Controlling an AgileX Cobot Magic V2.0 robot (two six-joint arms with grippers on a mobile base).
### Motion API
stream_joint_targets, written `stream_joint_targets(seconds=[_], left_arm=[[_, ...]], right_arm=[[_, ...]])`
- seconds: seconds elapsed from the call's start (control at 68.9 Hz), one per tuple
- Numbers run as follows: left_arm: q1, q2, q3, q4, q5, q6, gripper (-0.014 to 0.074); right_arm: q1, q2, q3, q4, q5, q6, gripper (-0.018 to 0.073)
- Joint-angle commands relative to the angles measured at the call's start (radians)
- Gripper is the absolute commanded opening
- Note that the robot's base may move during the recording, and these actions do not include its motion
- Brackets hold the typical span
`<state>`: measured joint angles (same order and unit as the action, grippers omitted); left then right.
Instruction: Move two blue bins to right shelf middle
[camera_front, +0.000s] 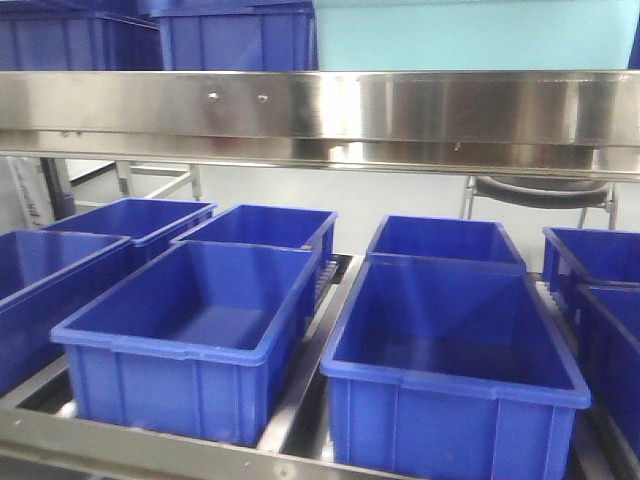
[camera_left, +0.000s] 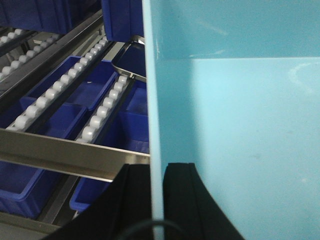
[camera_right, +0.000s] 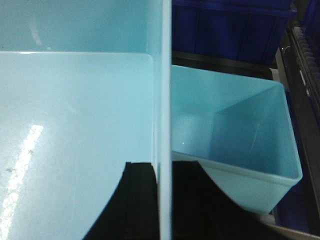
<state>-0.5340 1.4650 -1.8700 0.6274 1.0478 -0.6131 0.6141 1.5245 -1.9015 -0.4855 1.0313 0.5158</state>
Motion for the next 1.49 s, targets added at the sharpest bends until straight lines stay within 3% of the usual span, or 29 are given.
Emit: stream_joint_targets(seconds=[0.0, 1.48], left_arm=[[0.001, -0.013, -0.005, 0.035, -0.027, -0.001, -0.0111], [0.001, -0.013, -0.005, 0.035, -0.027, -0.001, -0.0111]], right_arm=[[-0.004, -0.011, -0.004, -0.054, -0.031, -0.009, -0.0162], [-0.004, -0.011, -0.004, -0.054, -0.031, -0.009, -0.0162]])
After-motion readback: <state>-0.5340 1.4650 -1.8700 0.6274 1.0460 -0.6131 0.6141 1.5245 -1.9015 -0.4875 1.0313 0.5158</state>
